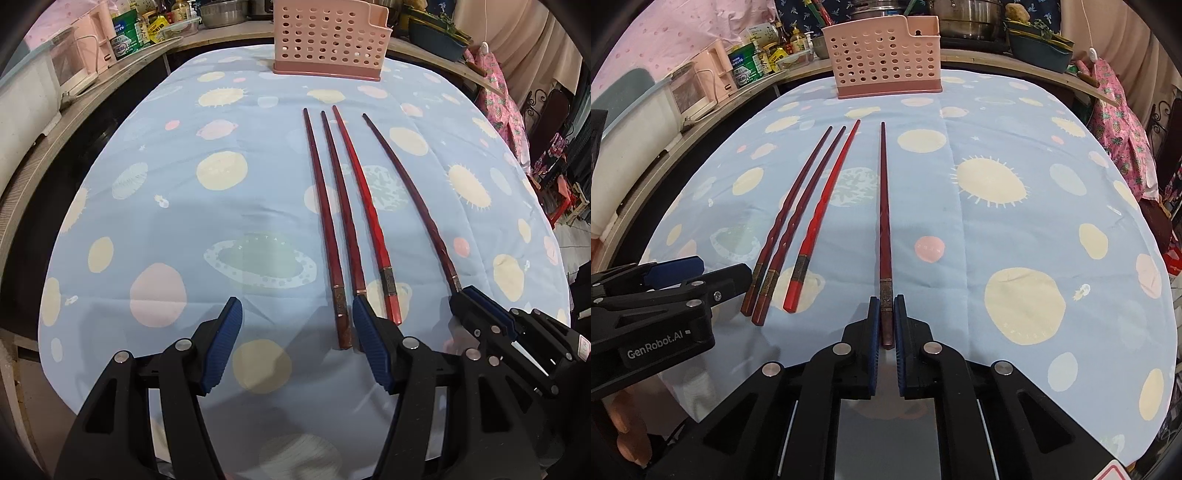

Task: Organize utensils

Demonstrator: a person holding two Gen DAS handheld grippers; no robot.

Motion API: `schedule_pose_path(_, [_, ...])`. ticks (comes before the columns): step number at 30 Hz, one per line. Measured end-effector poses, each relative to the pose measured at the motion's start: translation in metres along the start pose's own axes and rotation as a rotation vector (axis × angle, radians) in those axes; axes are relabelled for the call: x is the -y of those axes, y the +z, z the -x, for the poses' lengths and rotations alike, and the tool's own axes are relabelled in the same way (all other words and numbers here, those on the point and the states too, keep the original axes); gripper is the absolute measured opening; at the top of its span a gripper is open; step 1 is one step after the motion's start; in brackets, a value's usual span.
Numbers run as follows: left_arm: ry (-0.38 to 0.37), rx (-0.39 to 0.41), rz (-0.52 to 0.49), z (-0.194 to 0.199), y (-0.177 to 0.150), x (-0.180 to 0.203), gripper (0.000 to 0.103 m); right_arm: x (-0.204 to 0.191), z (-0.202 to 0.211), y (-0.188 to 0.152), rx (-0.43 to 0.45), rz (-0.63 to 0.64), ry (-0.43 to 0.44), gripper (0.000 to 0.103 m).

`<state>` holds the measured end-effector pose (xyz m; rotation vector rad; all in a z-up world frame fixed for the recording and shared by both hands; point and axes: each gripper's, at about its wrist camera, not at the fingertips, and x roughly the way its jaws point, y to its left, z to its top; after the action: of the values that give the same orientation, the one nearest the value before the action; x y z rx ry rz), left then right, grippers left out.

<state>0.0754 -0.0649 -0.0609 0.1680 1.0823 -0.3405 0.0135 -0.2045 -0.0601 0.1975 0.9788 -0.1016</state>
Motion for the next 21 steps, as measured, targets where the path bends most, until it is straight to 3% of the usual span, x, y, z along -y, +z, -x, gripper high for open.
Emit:
schedule_pose_path(15, [0.041,-0.004,-0.018,-0.0114,-0.0016,0.001,0.059,0.0004,-0.0006,0.0006,0.0,0.001,0.0,0.007])
schedule_pose_path(17, [0.046,-0.001,-0.017,-0.0105,-0.0023,0.0005,0.055,0.0004,-0.0006,0.0007,-0.001,0.001,0.0,0.007])
schedule_pose_path(21, [0.044,0.0,-0.004,-0.0078,-0.0027,-0.0047,0.037,0.0007,-0.0011,0.0012,-0.001,0.0,0.0,0.007])
